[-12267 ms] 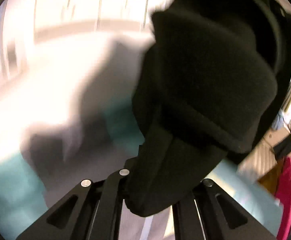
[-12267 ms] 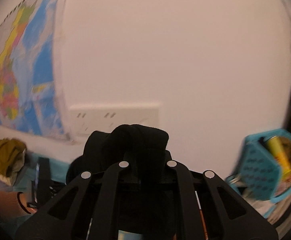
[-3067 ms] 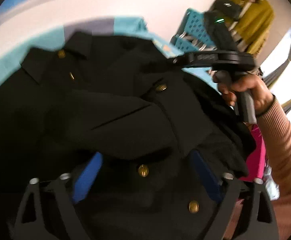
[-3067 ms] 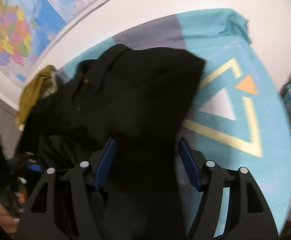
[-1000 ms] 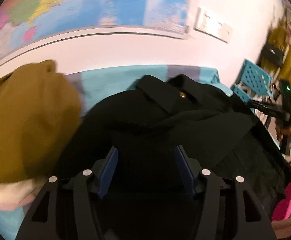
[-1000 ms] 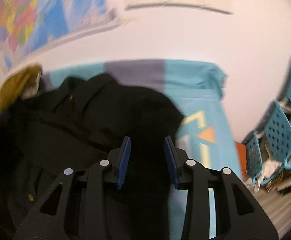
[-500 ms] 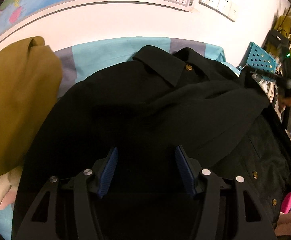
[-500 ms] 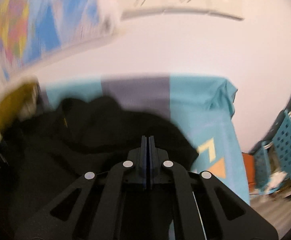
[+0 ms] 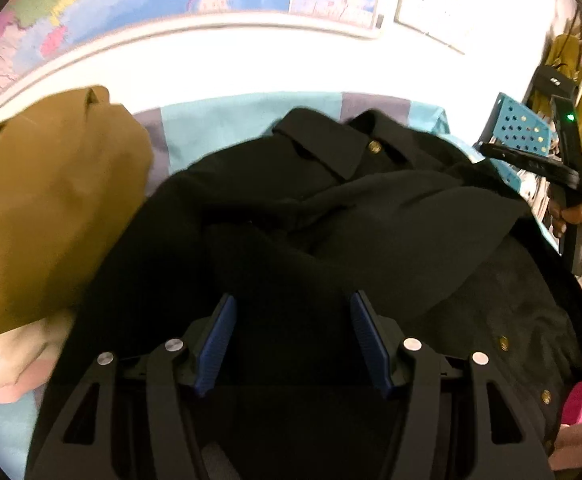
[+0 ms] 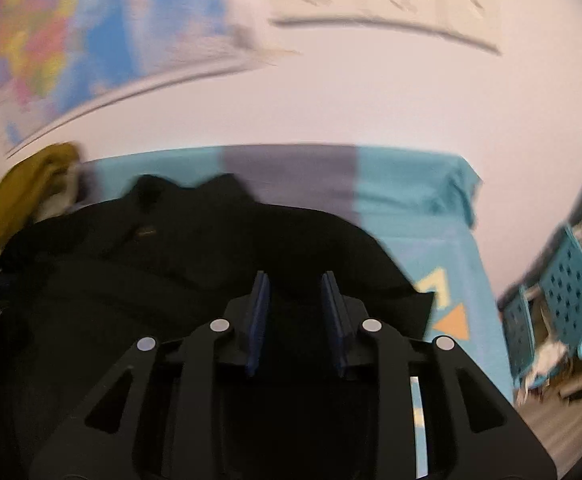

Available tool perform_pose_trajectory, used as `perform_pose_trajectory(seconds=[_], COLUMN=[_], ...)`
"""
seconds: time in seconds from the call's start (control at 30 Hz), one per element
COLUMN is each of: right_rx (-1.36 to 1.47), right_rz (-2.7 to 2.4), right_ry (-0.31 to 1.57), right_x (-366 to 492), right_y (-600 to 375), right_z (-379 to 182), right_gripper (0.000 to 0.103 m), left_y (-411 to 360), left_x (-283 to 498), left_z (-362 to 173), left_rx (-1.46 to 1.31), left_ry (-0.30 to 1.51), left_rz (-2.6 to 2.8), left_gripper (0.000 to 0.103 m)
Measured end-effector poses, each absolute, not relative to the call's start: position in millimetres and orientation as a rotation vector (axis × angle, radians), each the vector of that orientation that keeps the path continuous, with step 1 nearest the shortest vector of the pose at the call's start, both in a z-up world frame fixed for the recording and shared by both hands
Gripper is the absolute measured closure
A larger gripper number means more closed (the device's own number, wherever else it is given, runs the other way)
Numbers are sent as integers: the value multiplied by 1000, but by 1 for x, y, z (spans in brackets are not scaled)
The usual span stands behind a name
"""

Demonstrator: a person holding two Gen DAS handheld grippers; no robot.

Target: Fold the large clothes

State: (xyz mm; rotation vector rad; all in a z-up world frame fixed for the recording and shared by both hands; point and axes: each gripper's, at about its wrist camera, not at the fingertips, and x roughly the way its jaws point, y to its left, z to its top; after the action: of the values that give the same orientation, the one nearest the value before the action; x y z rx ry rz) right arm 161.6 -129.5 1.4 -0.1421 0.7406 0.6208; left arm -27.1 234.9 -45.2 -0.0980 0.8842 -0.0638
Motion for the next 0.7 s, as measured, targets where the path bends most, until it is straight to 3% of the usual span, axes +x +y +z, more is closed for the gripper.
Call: perform_pose_trajectory(seconds=[0.23,0.4,0.5,0.57,0.7], right_rx=[-307,-246,-240,-248,-308], right_rz=[823,798,829,881,1109], right_ry=[835,892,854,819,744], right_x=[127,137,119,96,30], right_y=[-61,-49,-48,-45,-14], right_z=[-31,-49,-35,-25,-2], right_gripper=[77,76,72,62,60], left_y=[252,273,288,298,312], left_x=[-81,-131,-162,-178,-191], left_z=[-21,-8,-2,-3,-17], left_rx=[-95,-58,-41,-40,-49], left_ry=[790,756,737,744,779], left_rz=[-5,124,205,247,283], left_gripper=[42,38,34,32,31])
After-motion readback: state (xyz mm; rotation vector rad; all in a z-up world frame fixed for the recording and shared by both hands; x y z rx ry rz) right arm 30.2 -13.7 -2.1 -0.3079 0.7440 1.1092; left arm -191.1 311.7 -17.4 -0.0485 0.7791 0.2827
